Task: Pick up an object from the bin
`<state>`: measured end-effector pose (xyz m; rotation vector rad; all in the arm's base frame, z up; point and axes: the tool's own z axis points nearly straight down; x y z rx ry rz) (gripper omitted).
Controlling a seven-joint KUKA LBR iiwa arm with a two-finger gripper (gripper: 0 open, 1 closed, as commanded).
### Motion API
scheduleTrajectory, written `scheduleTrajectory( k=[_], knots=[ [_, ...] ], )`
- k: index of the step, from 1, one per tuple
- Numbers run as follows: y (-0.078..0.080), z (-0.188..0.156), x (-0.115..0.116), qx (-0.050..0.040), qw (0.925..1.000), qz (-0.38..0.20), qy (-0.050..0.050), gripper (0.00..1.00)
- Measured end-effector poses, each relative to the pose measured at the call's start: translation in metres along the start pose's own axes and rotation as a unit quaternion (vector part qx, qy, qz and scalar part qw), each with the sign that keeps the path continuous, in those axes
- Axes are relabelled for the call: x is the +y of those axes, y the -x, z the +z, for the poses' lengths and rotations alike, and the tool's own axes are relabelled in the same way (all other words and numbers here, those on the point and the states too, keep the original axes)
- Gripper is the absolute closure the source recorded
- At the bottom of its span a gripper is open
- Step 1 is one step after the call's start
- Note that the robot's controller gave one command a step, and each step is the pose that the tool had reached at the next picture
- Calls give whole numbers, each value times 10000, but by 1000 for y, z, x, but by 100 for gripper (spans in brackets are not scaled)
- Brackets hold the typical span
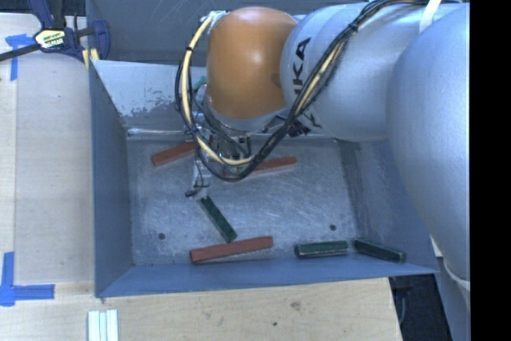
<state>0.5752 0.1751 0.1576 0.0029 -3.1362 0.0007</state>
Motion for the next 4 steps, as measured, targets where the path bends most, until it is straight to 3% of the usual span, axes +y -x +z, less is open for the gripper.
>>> scheduleTrajectory(
  k=[1, 2, 3, 4],
  knots=[
    [44, 84, -26, -16, 9999, 103, -4, 0],
    [46, 78, -24, -52, 9999, 99, 11, 100],
    [29, -37, -7, -79, 9999, -66, 16, 100],
    [43, -129, -39, -82, 9912, -1318, -3, 100]
  ],
)
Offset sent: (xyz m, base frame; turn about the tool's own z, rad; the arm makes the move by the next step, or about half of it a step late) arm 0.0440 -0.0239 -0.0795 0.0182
